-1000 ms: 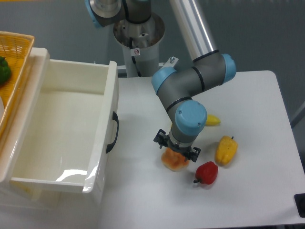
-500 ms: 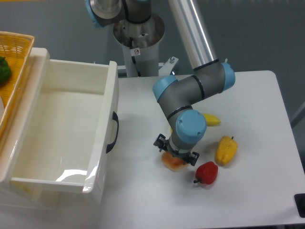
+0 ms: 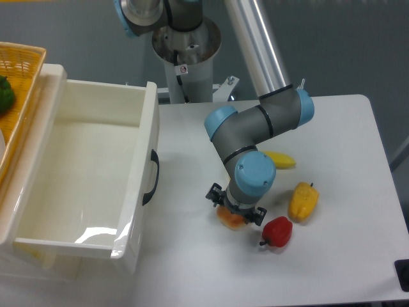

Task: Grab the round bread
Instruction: 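Close the gripper fingers on the bread bun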

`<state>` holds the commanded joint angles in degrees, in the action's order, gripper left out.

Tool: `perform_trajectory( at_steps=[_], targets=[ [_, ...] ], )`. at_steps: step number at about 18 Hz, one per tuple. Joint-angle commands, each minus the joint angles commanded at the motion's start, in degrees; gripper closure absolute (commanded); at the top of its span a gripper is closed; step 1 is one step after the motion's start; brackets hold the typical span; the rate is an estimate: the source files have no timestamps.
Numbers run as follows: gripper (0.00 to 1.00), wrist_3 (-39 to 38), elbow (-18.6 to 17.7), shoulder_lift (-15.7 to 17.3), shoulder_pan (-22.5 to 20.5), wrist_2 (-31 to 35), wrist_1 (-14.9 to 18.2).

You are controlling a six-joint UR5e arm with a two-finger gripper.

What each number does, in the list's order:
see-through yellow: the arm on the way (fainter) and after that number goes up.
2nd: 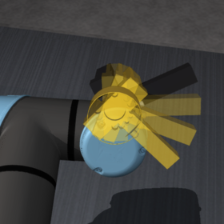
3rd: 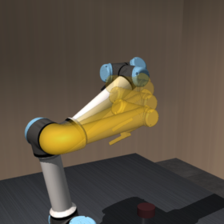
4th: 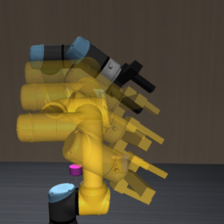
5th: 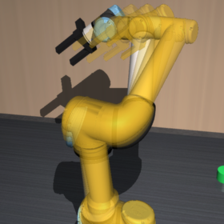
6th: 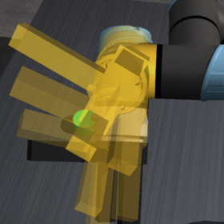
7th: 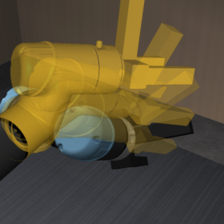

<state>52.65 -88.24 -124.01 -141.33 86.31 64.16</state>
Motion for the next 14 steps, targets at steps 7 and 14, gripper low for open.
perform_trajectory(
  at_steps=[7, 14],
  targets=[
    [0.93, -0.1, 0.2, 0.1, -0.1, 0.0, 0.2],
    [1.00, -1.4, 0.2, 0.3, 0.0, -0.2, 0.2]
  ],
)
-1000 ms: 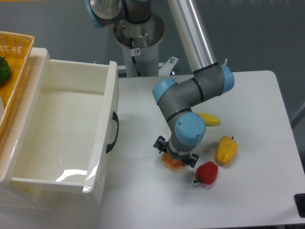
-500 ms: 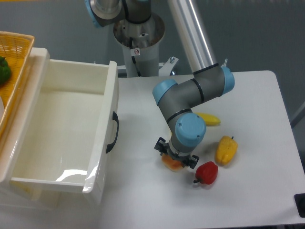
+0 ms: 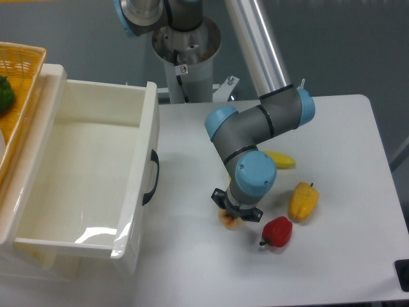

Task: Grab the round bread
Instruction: 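Close the gripper fingers on the bread bun, then lift the gripped bread bun up off the table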

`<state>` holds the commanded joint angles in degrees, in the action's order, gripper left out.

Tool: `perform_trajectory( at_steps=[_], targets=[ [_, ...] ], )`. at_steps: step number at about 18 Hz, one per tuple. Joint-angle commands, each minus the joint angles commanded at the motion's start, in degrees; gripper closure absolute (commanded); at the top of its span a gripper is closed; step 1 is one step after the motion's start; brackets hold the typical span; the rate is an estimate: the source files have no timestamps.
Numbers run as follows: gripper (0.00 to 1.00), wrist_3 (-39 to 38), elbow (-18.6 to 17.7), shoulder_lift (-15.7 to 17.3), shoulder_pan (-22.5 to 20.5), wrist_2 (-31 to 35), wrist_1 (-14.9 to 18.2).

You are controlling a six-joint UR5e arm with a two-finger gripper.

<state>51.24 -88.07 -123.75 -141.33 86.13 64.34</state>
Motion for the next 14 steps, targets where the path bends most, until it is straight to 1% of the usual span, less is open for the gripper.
perform_trajectory(
  at_steps=[3, 8, 10, 14],
  targets=[
    [1.00, 0.1, 0.8, 1.0, -0.1, -0.1, 0.3],
    [1.00, 0.7, 0.9, 3.0, 0.0, 0.0, 0.5],
    [1.00, 1.7, 0.9, 4.3, 0.0, -0.1, 0.6],
    [1.00, 4.2, 0.5, 7.5, 0.3, 0.1, 2.6]
  ],
)
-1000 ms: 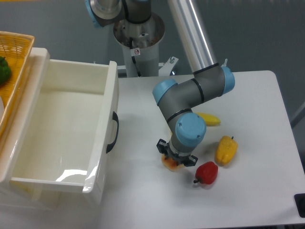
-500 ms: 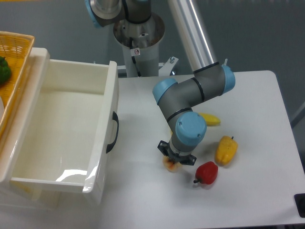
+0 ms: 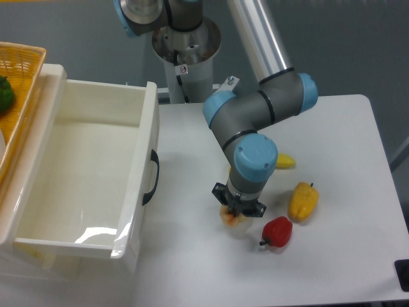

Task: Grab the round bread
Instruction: 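Lift the gripped bread bun up off the table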

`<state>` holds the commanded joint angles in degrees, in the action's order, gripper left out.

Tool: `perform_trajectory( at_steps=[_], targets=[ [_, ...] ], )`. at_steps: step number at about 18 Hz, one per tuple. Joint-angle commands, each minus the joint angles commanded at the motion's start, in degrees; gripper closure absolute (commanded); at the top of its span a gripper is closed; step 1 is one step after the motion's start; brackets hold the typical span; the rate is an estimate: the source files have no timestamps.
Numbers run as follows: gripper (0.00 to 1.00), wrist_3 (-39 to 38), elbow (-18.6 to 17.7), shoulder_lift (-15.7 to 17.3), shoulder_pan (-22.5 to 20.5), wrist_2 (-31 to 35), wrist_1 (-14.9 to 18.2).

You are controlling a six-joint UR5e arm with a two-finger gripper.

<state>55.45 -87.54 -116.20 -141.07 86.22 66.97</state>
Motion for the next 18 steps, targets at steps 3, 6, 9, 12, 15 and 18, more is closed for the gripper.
perform_trajectory(
  at_steps=[3, 6, 9, 12, 15, 18],
  targets=[
    [1.00, 3.9, -0.4, 2.5, 0.1, 0.1, 1.4],
    [1.00, 4.9, -0.4, 3.6, 0.1, 0.2, 2.6],
    [1.00, 7.0, -0.4, 4.5, 0.3, 0.2, 3.5],
    [1.00, 11.2, -0.5, 5.2, 0.5, 0.1, 3.8],
    [1.00, 13.5, -0.5, 7.8, 0.2, 0.1, 6.2],
    [1.00, 13.6, -0.5, 8.2, 0.0, 0.1, 7.4]
  ],
)
